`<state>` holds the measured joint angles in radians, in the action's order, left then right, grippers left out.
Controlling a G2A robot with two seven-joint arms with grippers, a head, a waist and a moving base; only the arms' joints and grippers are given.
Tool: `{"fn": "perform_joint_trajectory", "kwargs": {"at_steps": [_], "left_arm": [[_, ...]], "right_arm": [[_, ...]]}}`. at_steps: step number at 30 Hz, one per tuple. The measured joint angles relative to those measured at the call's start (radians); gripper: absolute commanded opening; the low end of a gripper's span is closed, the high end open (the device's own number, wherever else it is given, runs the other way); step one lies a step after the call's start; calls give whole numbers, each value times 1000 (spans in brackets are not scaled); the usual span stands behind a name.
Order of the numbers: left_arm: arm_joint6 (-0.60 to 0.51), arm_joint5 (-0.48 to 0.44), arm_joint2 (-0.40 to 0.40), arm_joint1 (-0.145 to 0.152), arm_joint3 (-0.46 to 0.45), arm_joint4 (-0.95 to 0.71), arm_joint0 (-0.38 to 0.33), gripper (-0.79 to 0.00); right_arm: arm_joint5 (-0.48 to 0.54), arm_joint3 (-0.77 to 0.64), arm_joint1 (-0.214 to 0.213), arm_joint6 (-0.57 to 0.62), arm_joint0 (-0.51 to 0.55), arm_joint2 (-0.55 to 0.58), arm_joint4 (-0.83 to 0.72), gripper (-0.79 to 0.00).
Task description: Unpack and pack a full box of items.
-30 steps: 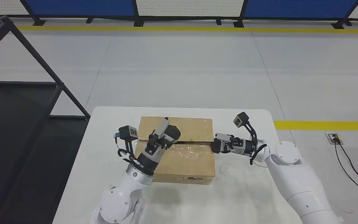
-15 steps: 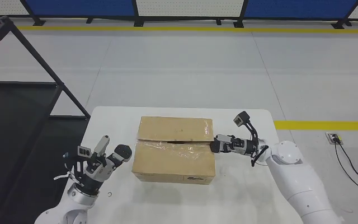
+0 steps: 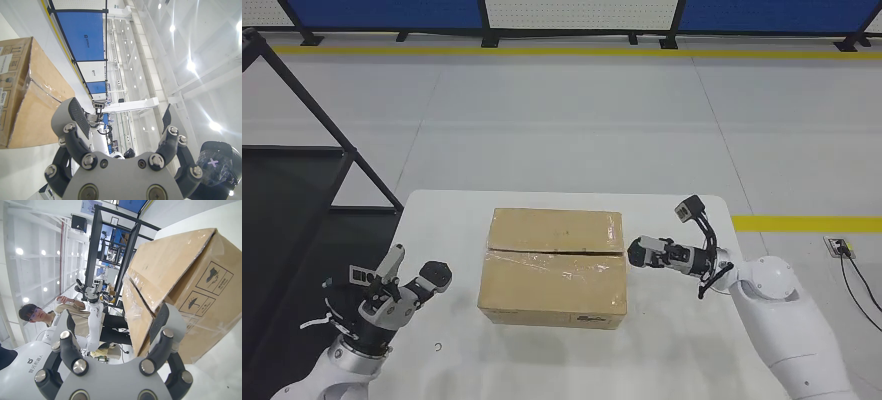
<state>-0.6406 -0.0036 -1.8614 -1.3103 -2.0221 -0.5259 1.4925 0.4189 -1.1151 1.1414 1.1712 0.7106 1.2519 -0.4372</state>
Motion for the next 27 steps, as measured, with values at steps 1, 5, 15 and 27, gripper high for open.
{"fn": "perform_joint_trajectory", "kwargs": {"at_steps": [1, 5, 15, 27], "left_arm": [[2, 0, -3, 1, -2, -4, 2, 0], [3, 1, -5, 1, -2, -7, 3, 0], [2, 1, -4, 1, -2, -6, 2, 0], [2, 1, -4, 1, -2, -6, 2, 0]], "right_arm": [[4, -12, -2, -6, 8, 7, -3, 0], [14, -64, -7, -32, 38, 22, 3, 0], [33, -286, -20, -293, 151, 54, 242, 0], [-70, -749, -39, -660, 464, 105, 840, 0]]}}
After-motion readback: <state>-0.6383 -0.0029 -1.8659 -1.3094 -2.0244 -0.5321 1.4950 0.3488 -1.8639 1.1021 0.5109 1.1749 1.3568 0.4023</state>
